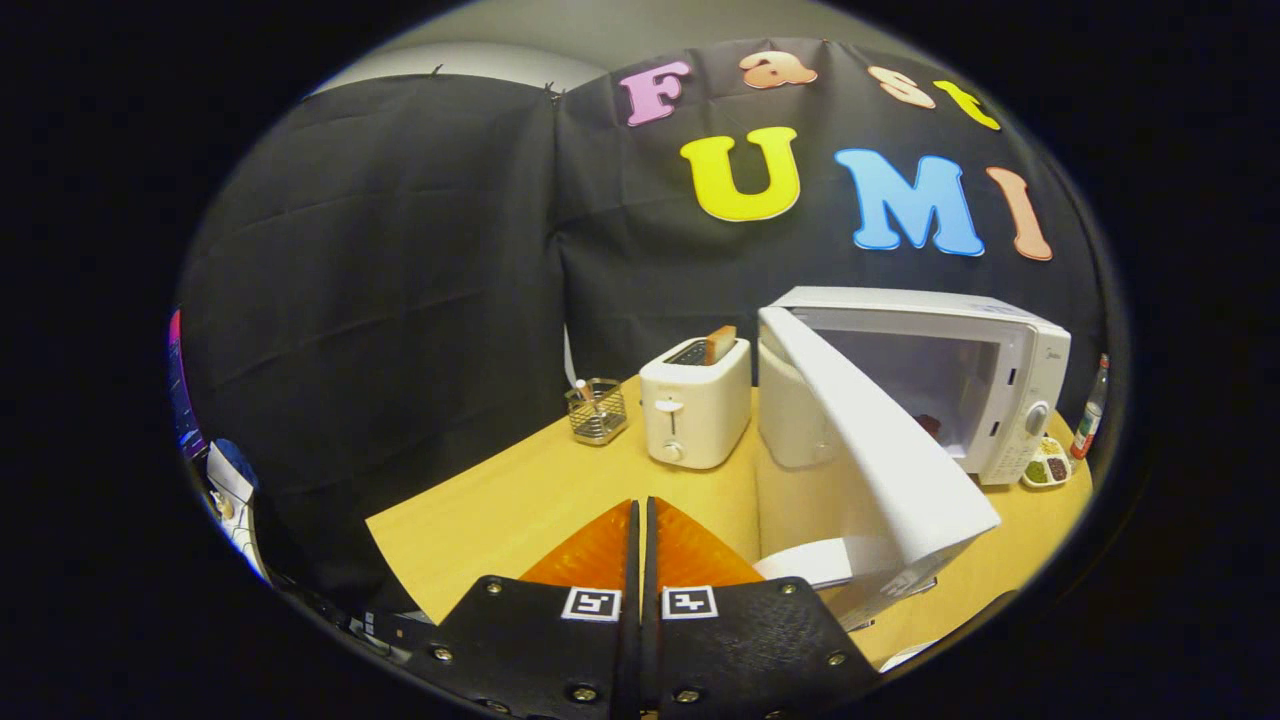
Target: Open the microwave, put the food inside, and close the microwave door.
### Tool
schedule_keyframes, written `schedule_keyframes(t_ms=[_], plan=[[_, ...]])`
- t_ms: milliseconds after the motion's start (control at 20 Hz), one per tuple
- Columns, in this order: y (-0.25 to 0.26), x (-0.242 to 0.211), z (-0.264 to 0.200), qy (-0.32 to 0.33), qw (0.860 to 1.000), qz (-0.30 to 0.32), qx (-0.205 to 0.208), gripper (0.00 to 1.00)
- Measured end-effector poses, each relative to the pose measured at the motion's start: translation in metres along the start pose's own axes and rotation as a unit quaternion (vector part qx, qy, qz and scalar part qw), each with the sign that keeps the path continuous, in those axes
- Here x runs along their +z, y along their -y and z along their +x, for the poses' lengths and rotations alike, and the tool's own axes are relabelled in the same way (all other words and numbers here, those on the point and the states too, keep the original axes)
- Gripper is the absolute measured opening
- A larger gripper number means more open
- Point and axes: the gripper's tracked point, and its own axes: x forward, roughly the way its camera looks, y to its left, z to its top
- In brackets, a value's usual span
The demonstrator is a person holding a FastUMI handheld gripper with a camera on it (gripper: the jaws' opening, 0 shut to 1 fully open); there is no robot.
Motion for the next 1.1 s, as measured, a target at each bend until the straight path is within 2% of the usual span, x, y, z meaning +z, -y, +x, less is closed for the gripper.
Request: schedule_keyframes(t_ms=[300,650,1100], plan=[[0.092,0.004,-0.004,0.0,0.996,0.009,-0.089,0.01],[0.186,0.031,0.003,0.023,0.983,0.02,-0.183,0.01],[0.272,0.042,0.028,0.023,0.962,0.05,-0.266,0.01]])
